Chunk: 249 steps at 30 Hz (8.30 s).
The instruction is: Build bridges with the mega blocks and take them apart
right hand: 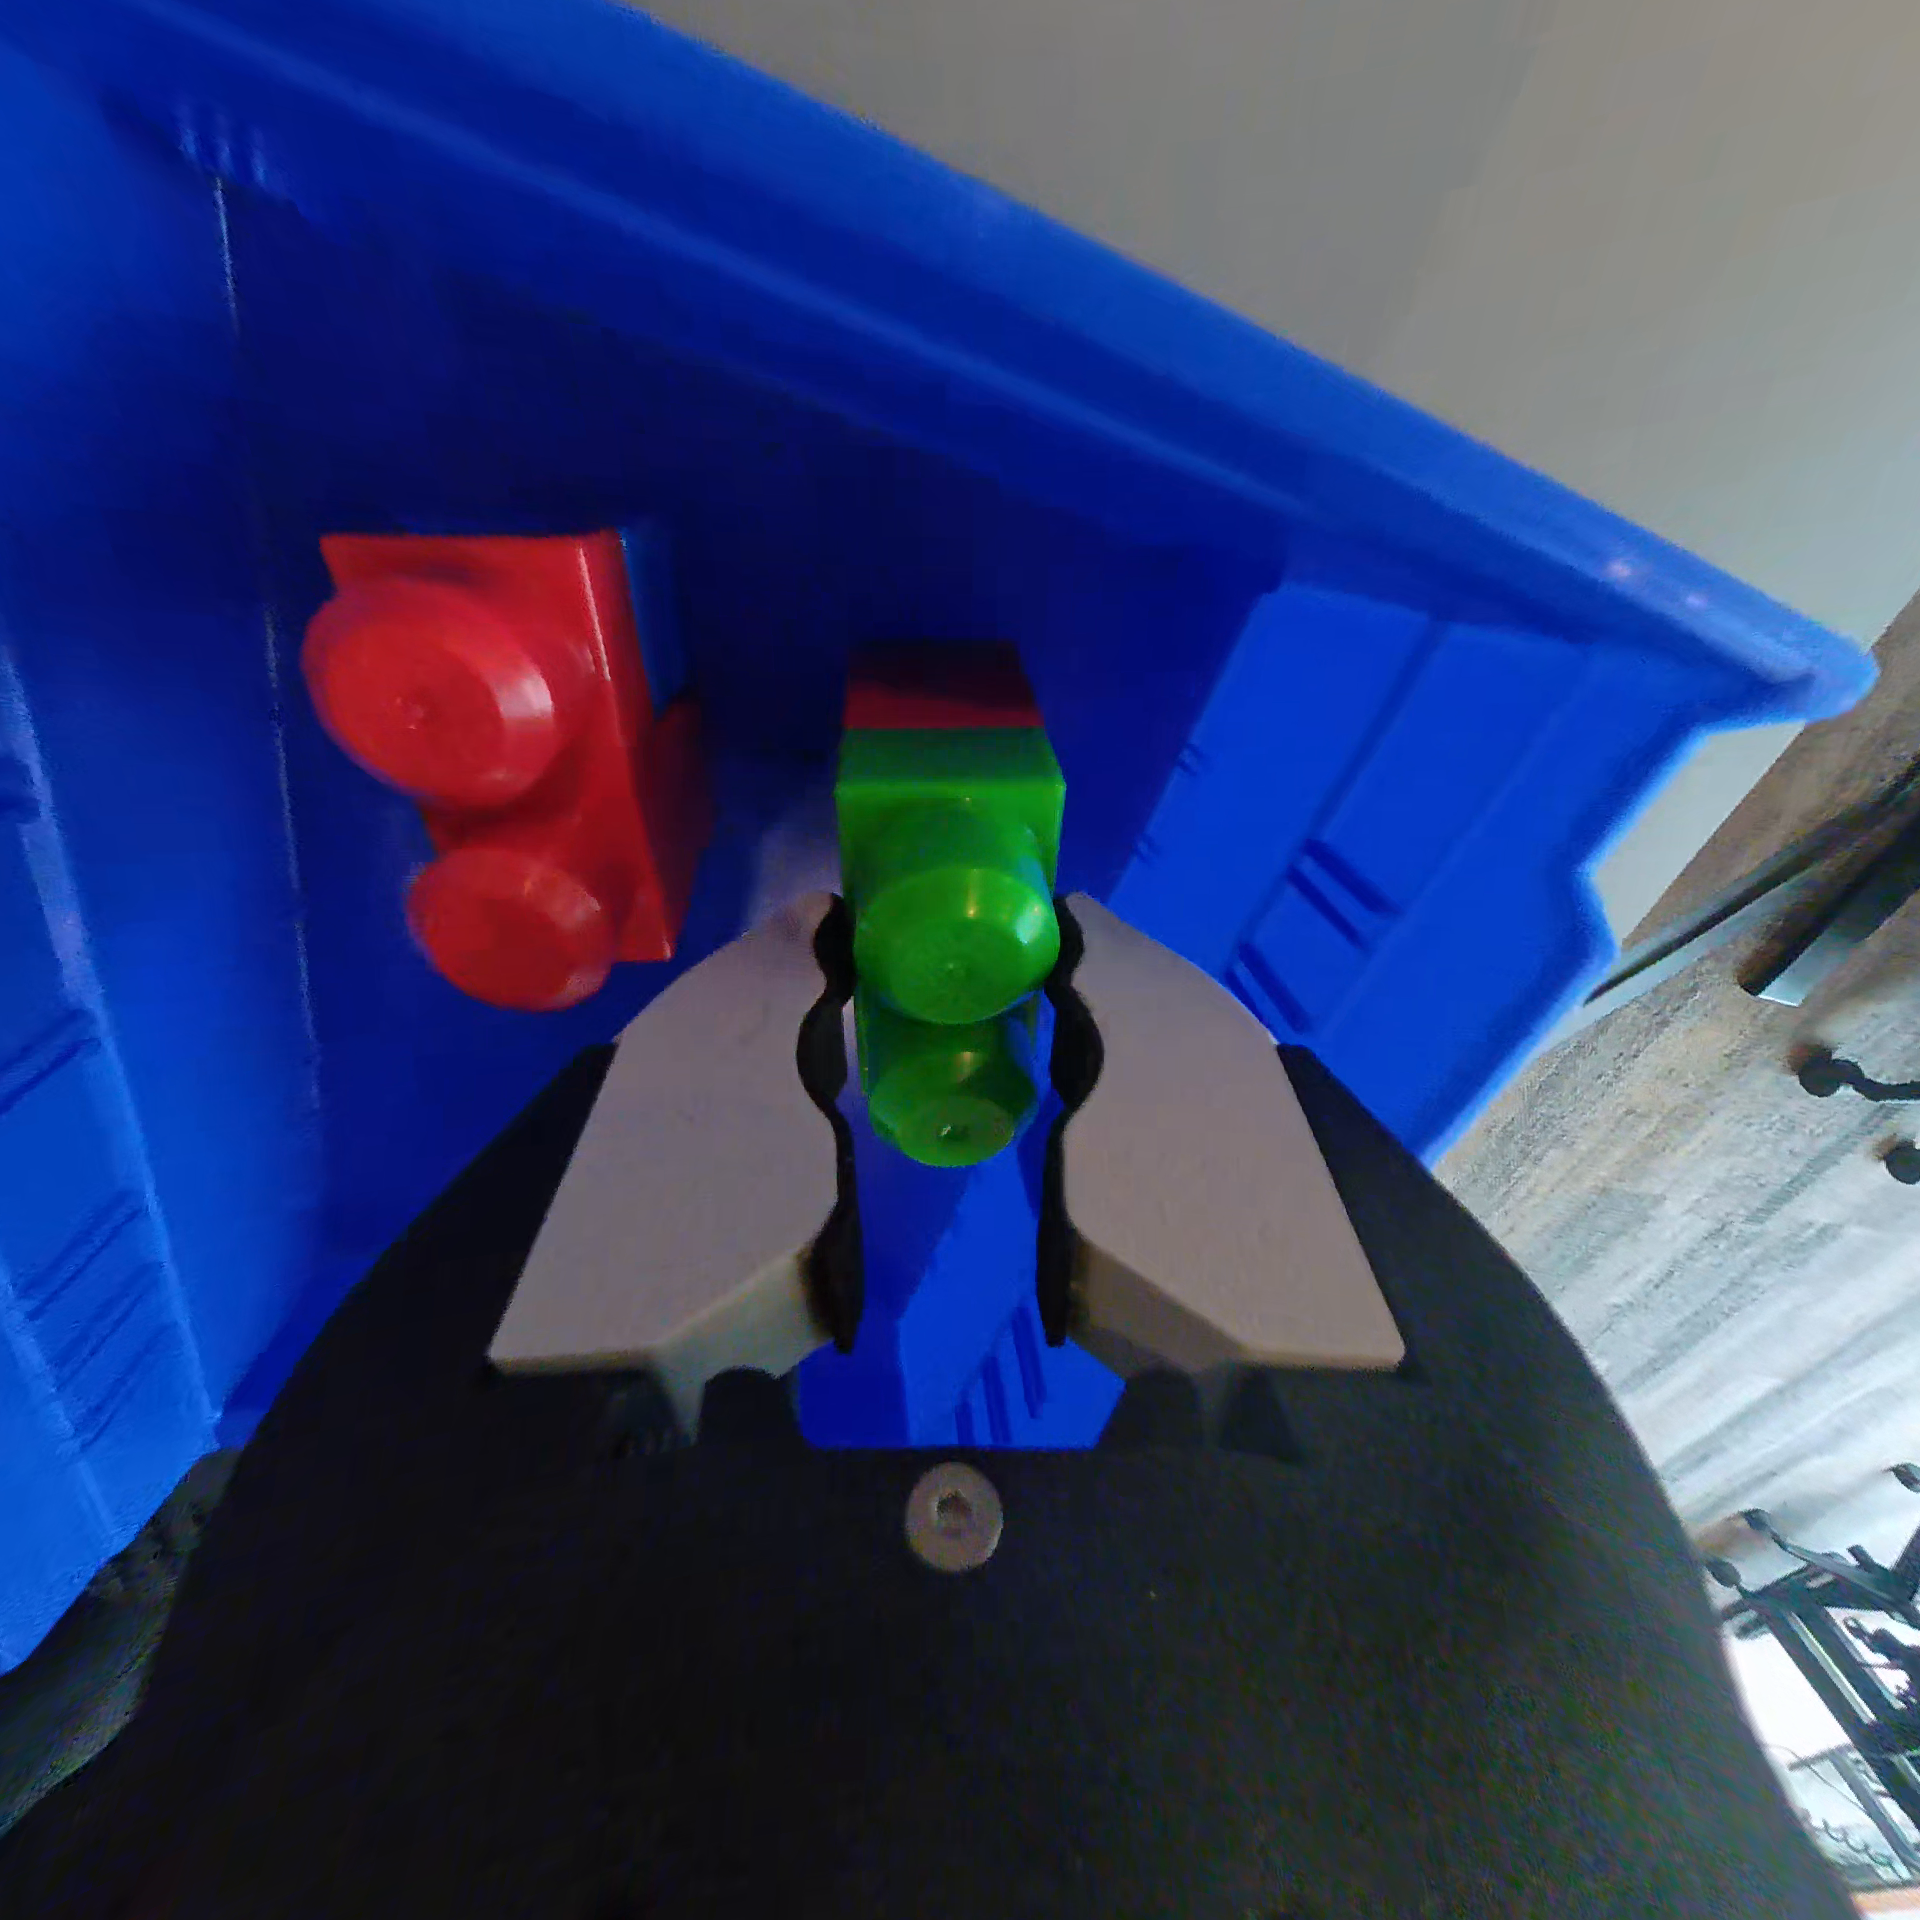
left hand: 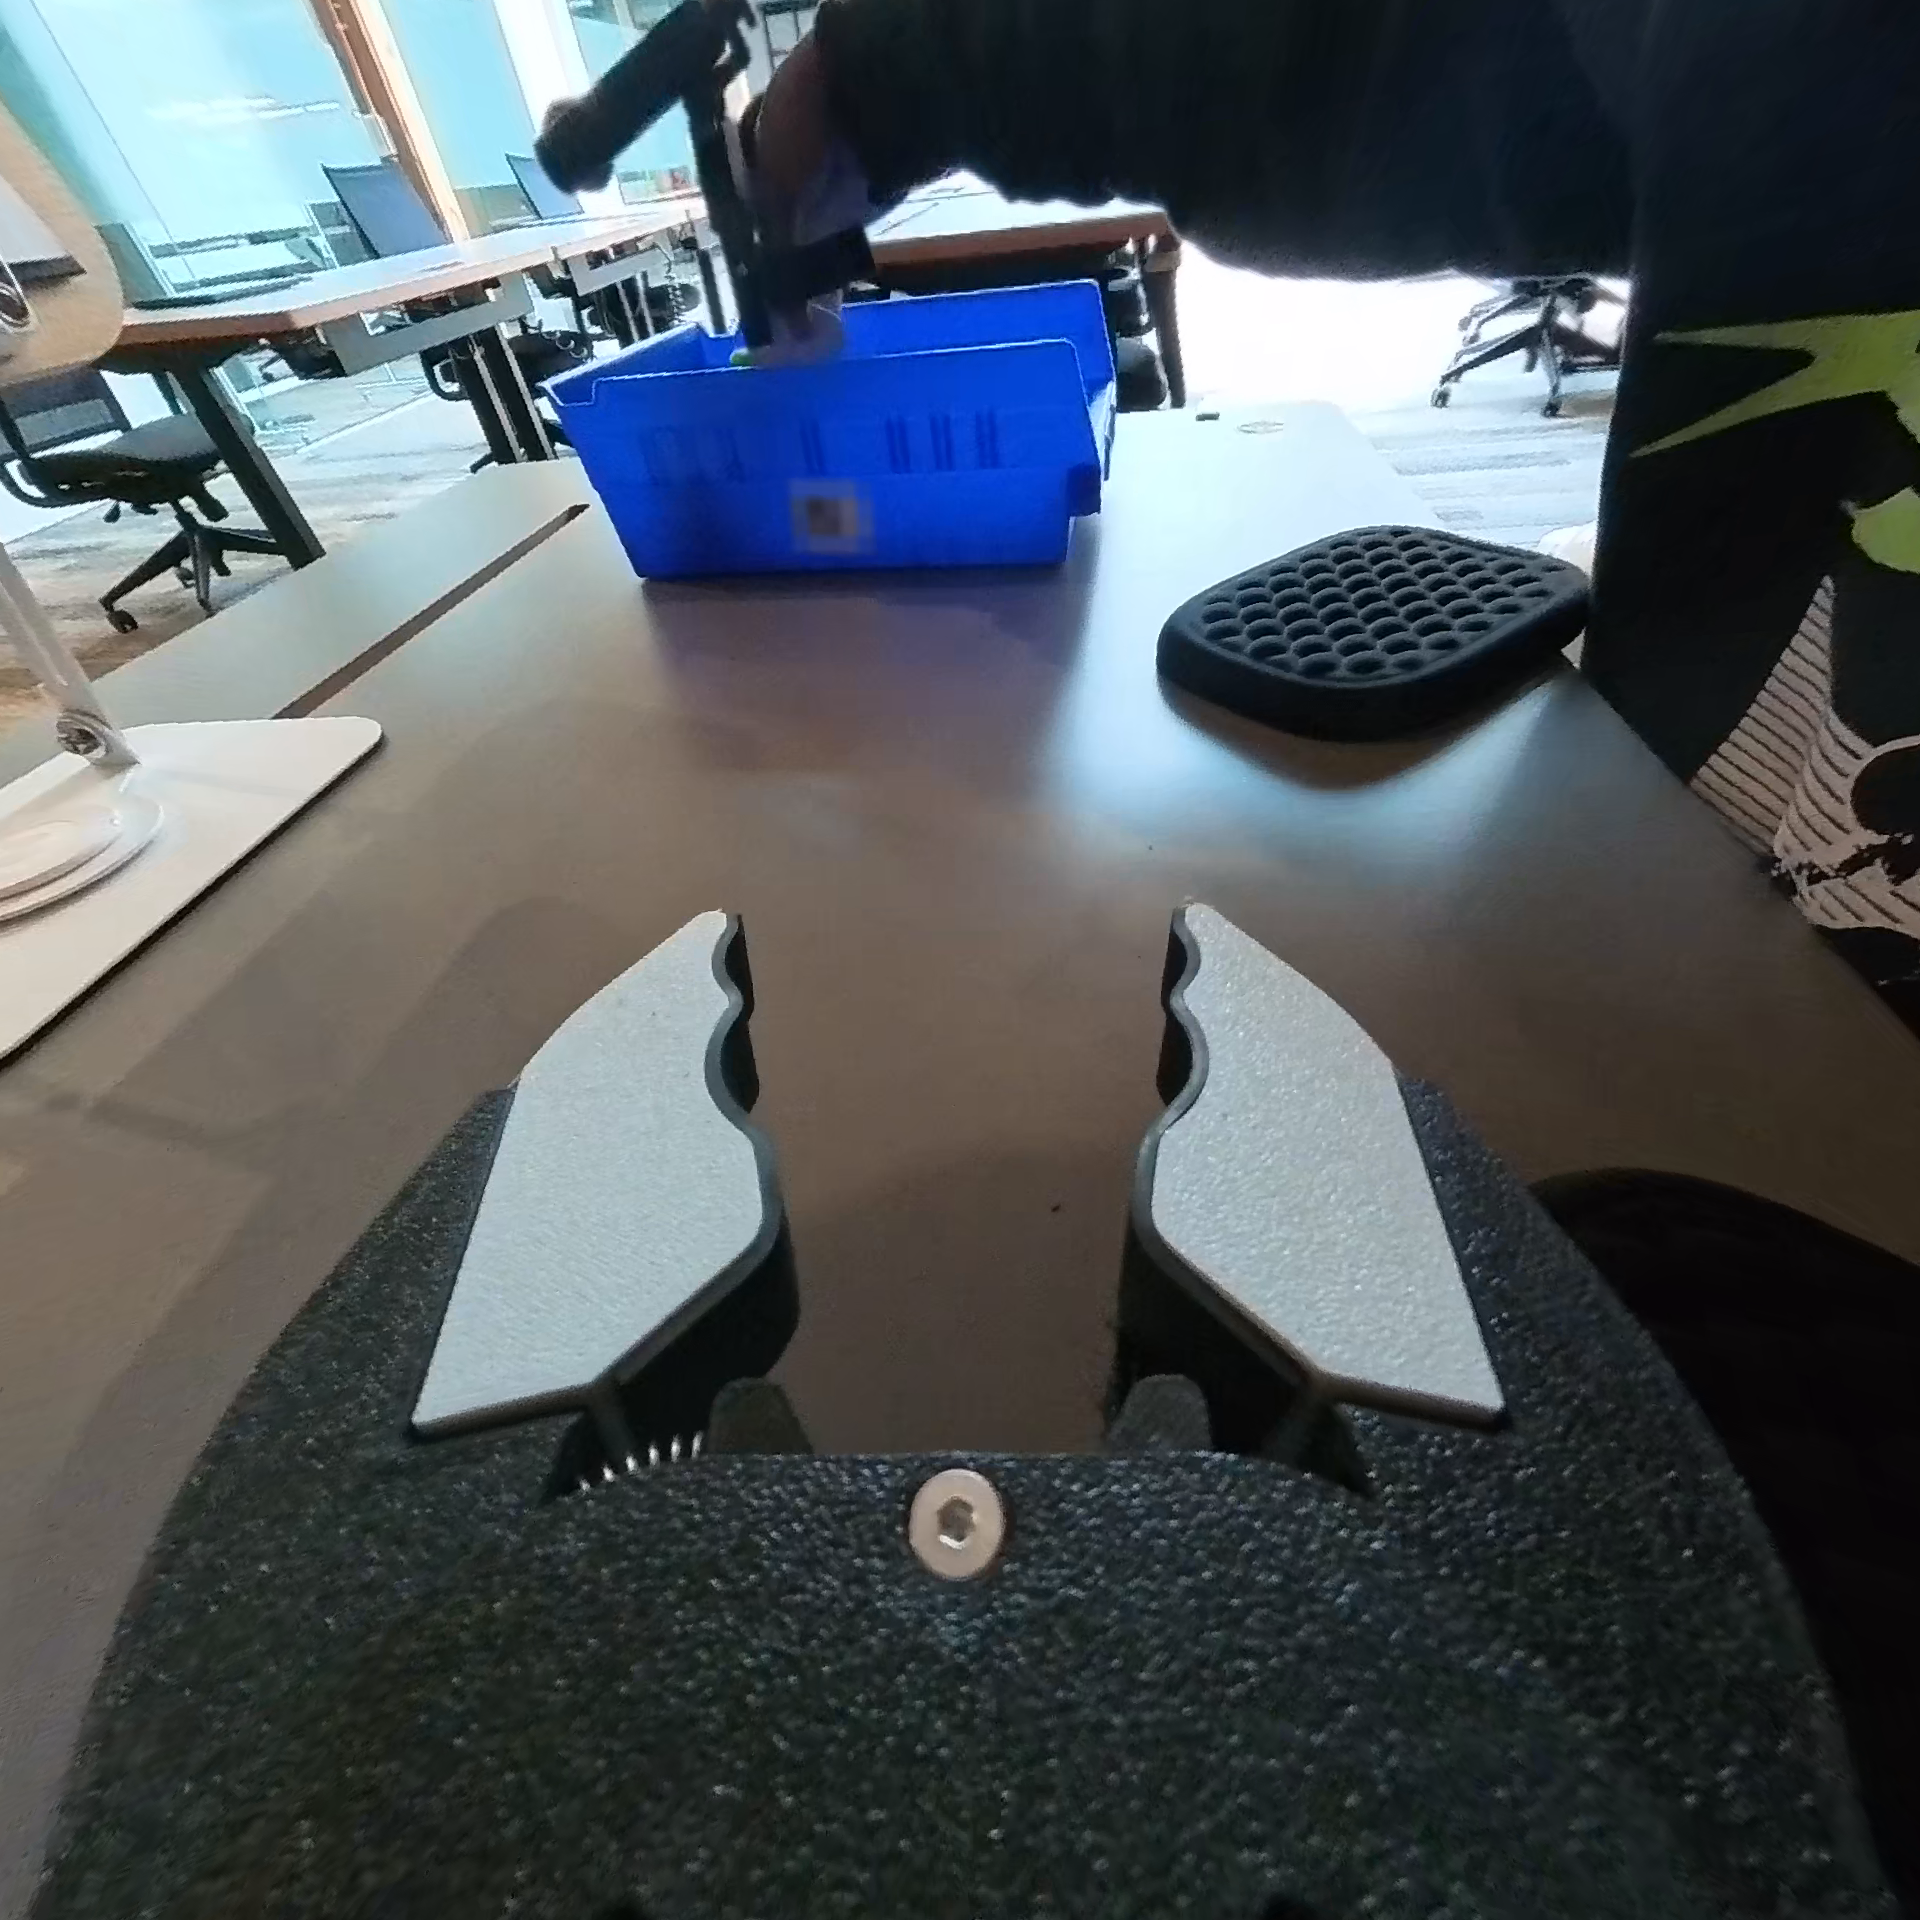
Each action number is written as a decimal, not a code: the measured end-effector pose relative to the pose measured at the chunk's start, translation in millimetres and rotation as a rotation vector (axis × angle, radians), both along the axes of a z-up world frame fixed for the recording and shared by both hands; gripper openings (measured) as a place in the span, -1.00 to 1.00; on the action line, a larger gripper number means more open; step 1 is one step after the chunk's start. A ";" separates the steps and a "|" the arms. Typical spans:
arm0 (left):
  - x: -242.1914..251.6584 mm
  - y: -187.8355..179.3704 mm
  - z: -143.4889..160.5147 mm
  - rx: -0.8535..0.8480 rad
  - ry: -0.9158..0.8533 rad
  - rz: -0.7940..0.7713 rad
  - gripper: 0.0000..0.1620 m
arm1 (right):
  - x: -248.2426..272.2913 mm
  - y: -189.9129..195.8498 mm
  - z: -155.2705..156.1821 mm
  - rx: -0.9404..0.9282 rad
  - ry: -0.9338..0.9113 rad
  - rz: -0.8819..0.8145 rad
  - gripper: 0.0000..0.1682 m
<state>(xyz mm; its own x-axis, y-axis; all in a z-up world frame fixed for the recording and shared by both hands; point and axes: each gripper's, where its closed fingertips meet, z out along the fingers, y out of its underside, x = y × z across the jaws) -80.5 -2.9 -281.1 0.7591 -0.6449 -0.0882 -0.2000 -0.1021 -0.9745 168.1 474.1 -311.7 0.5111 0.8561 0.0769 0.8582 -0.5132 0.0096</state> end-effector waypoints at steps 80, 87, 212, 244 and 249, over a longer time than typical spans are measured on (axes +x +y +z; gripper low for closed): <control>-356.7 -188.1 -34.6 -0.902 -0.225 1.338 -0.32 | -188.1 -416.3 34.8 0.035 1.188 0.950 -0.44; -364.0 -190.5 -37.9 -0.896 -0.191 1.373 -0.37 | -187.2 -416.6 34.5 0.037 1.185 0.959 -0.44; -211.9 -227.8 75.9 -0.391 0.206 1.047 -0.25 | -168.0 -415.1 53.8 0.105 0.716 1.211 -0.41; -378.5 -153.1 -27.0 -0.600 0.554 1.165 -0.50 | -161.1 -397.0 67.8 0.145 0.823 1.152 -0.41; -384.8 -154.6 -38.7 -0.645 0.611 1.166 -0.56 | -161.3 -397.6 67.6 0.144 0.821 1.153 -0.41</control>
<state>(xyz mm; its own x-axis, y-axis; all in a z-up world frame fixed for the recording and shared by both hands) -465.3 -157.5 -319.8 0.8179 0.2433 -0.5213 -0.0565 -0.8679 -0.4936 6.8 76.6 -244.2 -0.5142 0.8275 0.2254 0.5262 0.5119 -0.6790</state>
